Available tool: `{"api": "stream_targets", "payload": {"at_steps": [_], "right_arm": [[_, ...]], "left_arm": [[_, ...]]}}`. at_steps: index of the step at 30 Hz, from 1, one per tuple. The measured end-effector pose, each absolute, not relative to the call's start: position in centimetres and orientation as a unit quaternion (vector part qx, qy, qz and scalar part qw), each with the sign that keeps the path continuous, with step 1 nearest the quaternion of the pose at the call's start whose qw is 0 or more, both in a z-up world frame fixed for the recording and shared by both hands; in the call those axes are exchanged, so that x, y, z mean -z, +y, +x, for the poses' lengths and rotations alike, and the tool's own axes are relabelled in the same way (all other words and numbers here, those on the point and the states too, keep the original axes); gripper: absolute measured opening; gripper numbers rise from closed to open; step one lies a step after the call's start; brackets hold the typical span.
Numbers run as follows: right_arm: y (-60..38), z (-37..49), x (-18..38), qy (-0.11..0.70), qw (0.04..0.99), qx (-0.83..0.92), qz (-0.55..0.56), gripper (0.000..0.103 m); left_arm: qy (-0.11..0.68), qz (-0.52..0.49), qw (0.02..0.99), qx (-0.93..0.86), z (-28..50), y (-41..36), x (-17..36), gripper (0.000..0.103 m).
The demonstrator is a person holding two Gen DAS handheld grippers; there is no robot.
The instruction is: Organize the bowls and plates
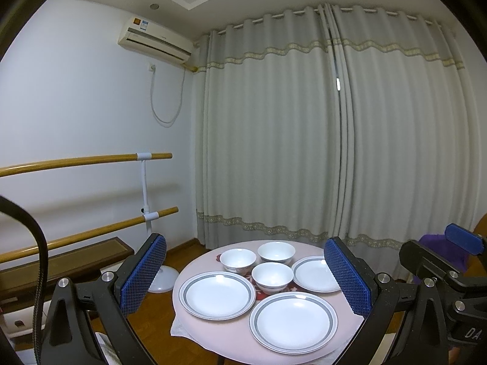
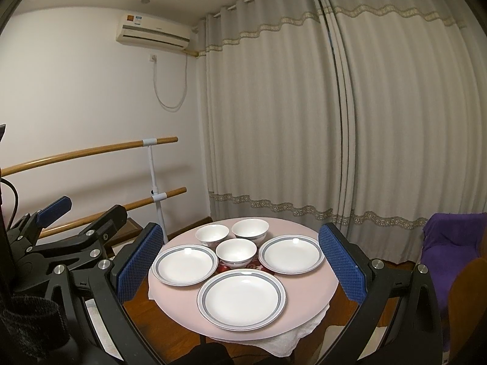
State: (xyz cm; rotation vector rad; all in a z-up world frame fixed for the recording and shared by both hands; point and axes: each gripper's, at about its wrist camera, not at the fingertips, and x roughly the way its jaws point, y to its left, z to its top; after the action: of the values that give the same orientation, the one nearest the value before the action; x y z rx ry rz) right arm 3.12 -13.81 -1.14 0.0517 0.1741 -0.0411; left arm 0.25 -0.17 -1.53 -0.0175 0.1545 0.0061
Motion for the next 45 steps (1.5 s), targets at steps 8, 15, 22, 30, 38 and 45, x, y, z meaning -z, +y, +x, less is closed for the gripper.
{"api": "stream_targets", "payload": {"at_steps": [8,15,22,30,38,45], "right_arm": [[-13.8,3.1,1.2,0.086,0.996,0.02,0.026,0.103],[-13.7,3.2,1.2,0.087,0.996,0.019,0.027,0.103],[-13.7,3.2,1.2,0.087,0.996,0.02,0.027,0.103],[-13.7,3.2,1.2,0.087,0.996,0.019,0.027,0.103],[-13.6,3.2,1.3,0.088,0.996,0.018,0.029,0.103],[-13.3,3.6,1.8,0.092,0.995,0.018,0.031,0.103]], "left_arm": [[0.076,-0.009,0.997,-0.004,0.5,-0.1,1.7,0.102],[0.075,-0.009,0.997,-0.005,0.7,-0.1,1.7,0.102],[0.074,-0.008,0.997,-0.005,0.6,-0.3,1.7,0.102],[0.073,-0.008,0.997,-0.006,0.7,-0.3,1.8,0.102],[0.076,-0.005,0.997,-0.008,0.8,-0.5,2.2,0.102],[0.085,-0.003,0.996,-0.003,2.0,-0.6,2.7,0.102]]}}
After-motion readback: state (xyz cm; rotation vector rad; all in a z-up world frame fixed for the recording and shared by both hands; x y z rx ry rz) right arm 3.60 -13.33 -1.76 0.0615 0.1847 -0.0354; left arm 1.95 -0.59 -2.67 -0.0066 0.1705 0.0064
